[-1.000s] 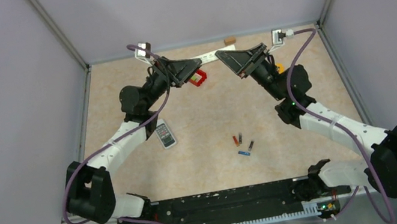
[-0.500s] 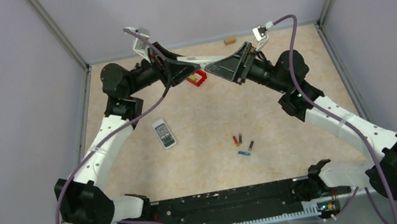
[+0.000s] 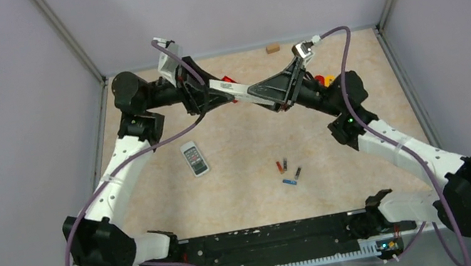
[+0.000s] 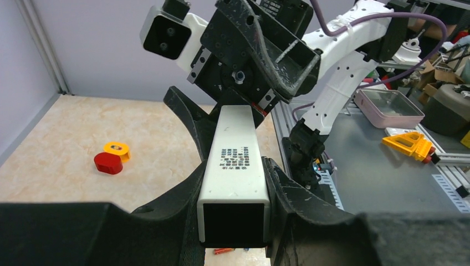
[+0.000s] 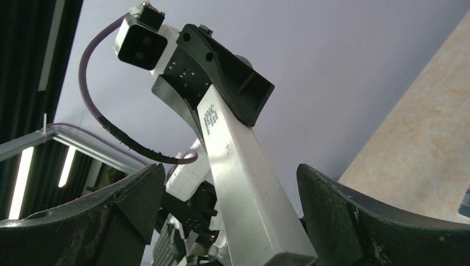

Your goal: Load the batteries into the remote control

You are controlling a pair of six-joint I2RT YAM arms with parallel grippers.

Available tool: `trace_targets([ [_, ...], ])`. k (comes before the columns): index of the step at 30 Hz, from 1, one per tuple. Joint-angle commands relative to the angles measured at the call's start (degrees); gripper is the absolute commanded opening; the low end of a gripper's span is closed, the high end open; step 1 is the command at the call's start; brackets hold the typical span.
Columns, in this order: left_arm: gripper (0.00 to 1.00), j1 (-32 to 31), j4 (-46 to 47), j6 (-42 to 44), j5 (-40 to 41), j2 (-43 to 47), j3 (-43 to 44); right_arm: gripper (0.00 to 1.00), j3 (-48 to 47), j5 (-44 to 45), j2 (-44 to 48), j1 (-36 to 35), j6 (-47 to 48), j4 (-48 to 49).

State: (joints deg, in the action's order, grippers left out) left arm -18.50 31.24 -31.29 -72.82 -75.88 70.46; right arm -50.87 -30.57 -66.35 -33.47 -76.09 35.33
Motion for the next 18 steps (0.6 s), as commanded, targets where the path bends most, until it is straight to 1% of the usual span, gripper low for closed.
trace_targets([
  [1,0.0,0.43,4.26,0.94,-3.83,3.16,2.51,0.84,1.0,-2.48,-1.24,0.25,-6.37,13.19],
  [4,0.0,0.59,4.94,1.05,-5.07,3.66,2.66,0.69,1.32,-3.06,-2.35,0.25,-7.2,15.06],
  [5,0.0,0.62,5.23,1.05,-5.34,3.83,2.62,0.65,1.61,-3.17,-2.7,0.25,-7.6,16.08],
  [8,0.0,0.57,5.58,1.43,-6.25,4.14,2.73,0.56,2.45,-3.34,-3.51,0.25,-8.8,18.65],
  [11,0.0,0.65,5.58,1.43,-5.66,4.21,3.05,0.45,2.7,-3.78,-4.11,0.25,-9.08,19.48],
  [16,0.0,0.66,5.71,0.81,-2.64,4.73,3.22,0.32,4.09,-4.28,-4.06,0.25,-7.44,20.83],
  [18,0.0,0.7,5.63,0.75,-1.75,5.1,3.38,0.28,4.94,-4.61,-4.11,0.25,-7.03,22.76],
])
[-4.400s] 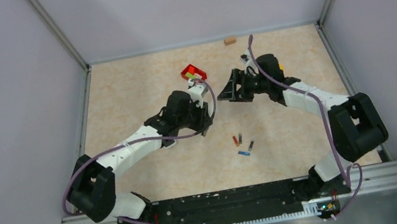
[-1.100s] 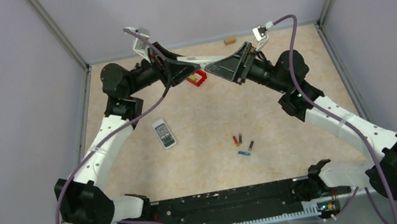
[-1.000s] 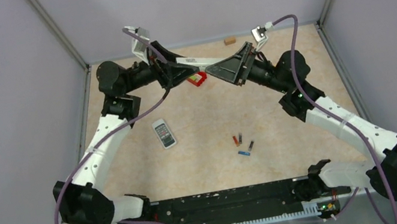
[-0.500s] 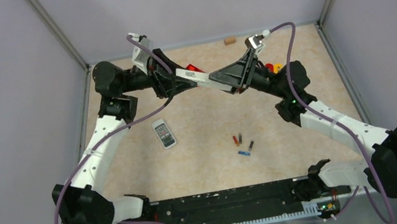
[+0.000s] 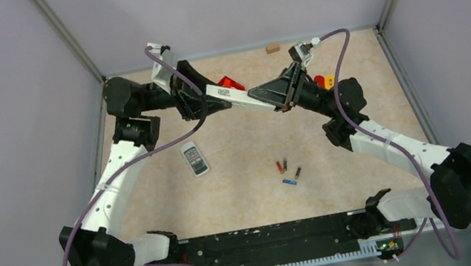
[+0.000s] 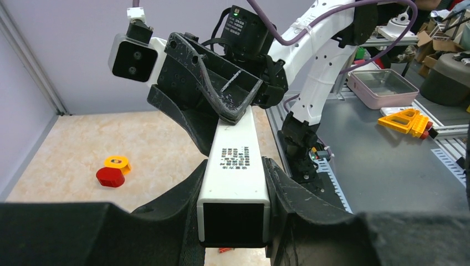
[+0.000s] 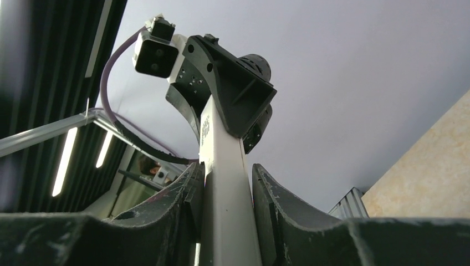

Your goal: Load the batteries into the remote control

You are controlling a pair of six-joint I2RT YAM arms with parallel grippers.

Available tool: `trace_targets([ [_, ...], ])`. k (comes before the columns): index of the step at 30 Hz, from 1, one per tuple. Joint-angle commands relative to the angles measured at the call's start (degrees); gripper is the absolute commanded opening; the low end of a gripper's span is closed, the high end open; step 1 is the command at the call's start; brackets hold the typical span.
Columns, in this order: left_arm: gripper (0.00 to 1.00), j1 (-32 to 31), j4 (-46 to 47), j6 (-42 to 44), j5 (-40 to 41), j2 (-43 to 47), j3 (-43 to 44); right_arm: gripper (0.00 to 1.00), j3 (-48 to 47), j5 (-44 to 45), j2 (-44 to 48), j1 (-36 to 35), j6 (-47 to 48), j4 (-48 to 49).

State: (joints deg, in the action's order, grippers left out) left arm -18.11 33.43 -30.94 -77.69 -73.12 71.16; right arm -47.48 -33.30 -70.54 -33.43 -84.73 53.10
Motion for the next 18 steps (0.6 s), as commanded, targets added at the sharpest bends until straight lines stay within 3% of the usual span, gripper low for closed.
trace_targets([
  [1,0.0,0.43,3.25,0.14,3.54,2.44,2.89,0.27,2.09,-2.17,0.06,0.32,1.73,6.12],
  [10,0.0,2.89,3.7,-3.04,9.09,4.27,2.53,0.23,5.13,-4.49,-0.89,2.38,1.5,14.88],
  [18,0.0,5.42,7.13,-6.88,10.54,4.41,2.1,0.4,4.54,-5.52,-1.02,4.44,2.23,11.57],
])
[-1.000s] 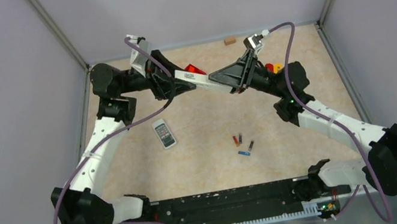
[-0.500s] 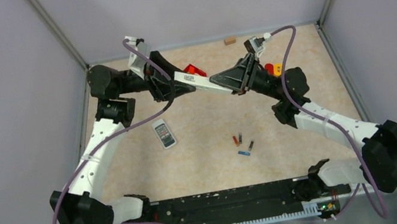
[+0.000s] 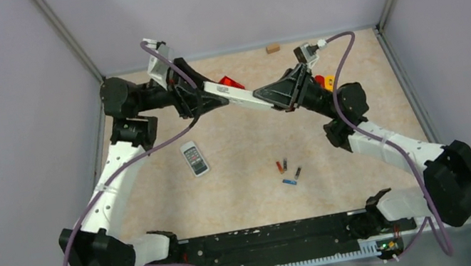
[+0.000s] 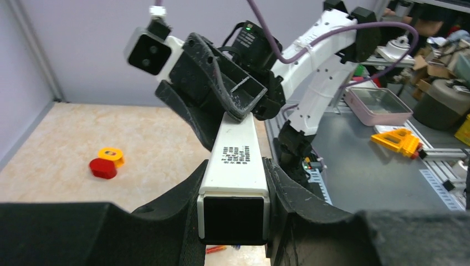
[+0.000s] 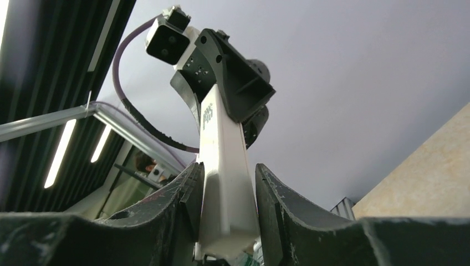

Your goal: Load the batteries into the remote control

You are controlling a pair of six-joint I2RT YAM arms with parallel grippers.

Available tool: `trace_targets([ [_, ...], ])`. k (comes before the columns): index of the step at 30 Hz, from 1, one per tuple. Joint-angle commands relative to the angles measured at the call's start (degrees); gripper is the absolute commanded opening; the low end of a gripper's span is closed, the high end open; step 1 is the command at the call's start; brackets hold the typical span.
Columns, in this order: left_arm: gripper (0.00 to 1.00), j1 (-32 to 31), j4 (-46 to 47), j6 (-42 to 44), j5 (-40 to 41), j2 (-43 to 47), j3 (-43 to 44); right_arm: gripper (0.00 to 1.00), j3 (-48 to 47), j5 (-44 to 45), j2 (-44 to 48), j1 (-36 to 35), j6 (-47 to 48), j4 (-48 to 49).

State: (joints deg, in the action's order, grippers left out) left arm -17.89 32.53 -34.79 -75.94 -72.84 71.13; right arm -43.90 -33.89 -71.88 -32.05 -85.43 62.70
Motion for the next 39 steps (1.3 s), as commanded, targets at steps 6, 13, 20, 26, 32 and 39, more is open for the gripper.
trace_targets([
  [6,0.0,6.46,11.21,-5.49,8.47,3.4,1.81,0.42,1.06,-5.0,0.04,3.87,2.9,0.8],
  [13,0.0,6.6,9.46,-2.26,4.44,3.12,0.85,0.59,-1.77,-5.92,0.12,4.34,2.96,-3.01],
  [20,0.0,6.71,1.78,4.81,3.56,3.07,0.54,0.76,-3.49,-6.1,1.62,4.61,4.49,-10.15],
  [26,0.0,7.08,-0.01,6.83,2.43,2.89,0.13,0.77,-3.36,-5.37,2.04,4.62,3.76,-9.73],
  [32,0.0,7.17,-1.17,7.9,0.52,3.14,-0.34,0.72,-6.1,-4.99,0.37,4.55,2.92,-13.49],
  [39,0.0,7.17,-1.95,9.03,-0.32,3.16,-0.47,0.56,-6.69,-5.3,0.21,4.52,3.15,-15.96],
])
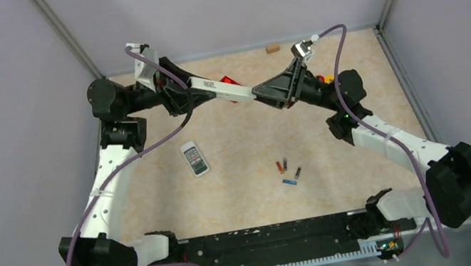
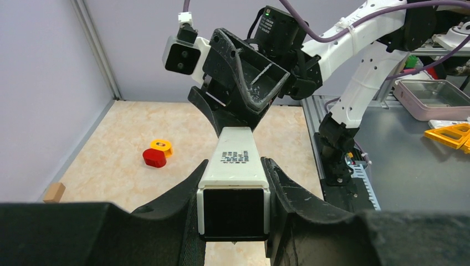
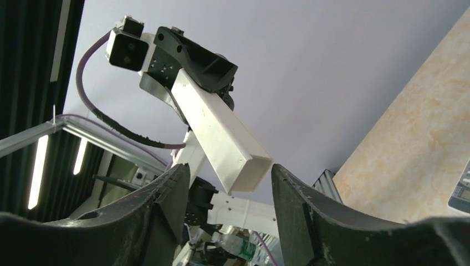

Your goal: Load the batteries into the remote control

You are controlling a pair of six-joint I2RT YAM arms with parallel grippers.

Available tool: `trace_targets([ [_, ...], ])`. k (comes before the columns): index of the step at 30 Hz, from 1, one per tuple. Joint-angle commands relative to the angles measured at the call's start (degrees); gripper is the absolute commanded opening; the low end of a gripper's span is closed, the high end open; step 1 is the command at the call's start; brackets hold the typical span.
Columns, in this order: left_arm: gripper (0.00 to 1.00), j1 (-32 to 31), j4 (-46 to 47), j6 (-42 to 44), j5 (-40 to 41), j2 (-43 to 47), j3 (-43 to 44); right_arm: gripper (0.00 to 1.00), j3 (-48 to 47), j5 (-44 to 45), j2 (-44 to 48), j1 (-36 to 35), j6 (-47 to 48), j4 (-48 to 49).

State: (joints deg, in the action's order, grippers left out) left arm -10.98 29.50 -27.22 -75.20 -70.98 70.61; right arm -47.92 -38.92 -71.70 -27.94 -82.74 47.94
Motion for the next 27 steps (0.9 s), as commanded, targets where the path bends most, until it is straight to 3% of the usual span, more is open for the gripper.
trace_targets([
  [1,0.0,0.26,1.09,1.47,-1.28,1.33,0.0,0.53,-2.78,-0.35,0.06,0.43,0.74,-2.31],
  [7,0.0,0.34,-0.86,3.16,-3.52,1.66,0.04,0.34,-3.48,-2.21,-0.19,0.5,1.38,-4.61],
  [14,0.0,0.86,-7.09,9.16,-5.21,2.54,0.25,0.19,-4.27,-3.47,0.11,0.45,2.48,-9.15],
  [19,0.0,1.58,-13.04,13.7,-5.08,2.2,0.82,0.14,-7.84,-4.19,0.12,0.41,7.8,-22.37],
  [27,0.0,3.07,-16.02,15.44,-4.65,1.29,0.92,0.11,-7.58,-5.48,-0.72,0.48,6.03,-19.59],
])
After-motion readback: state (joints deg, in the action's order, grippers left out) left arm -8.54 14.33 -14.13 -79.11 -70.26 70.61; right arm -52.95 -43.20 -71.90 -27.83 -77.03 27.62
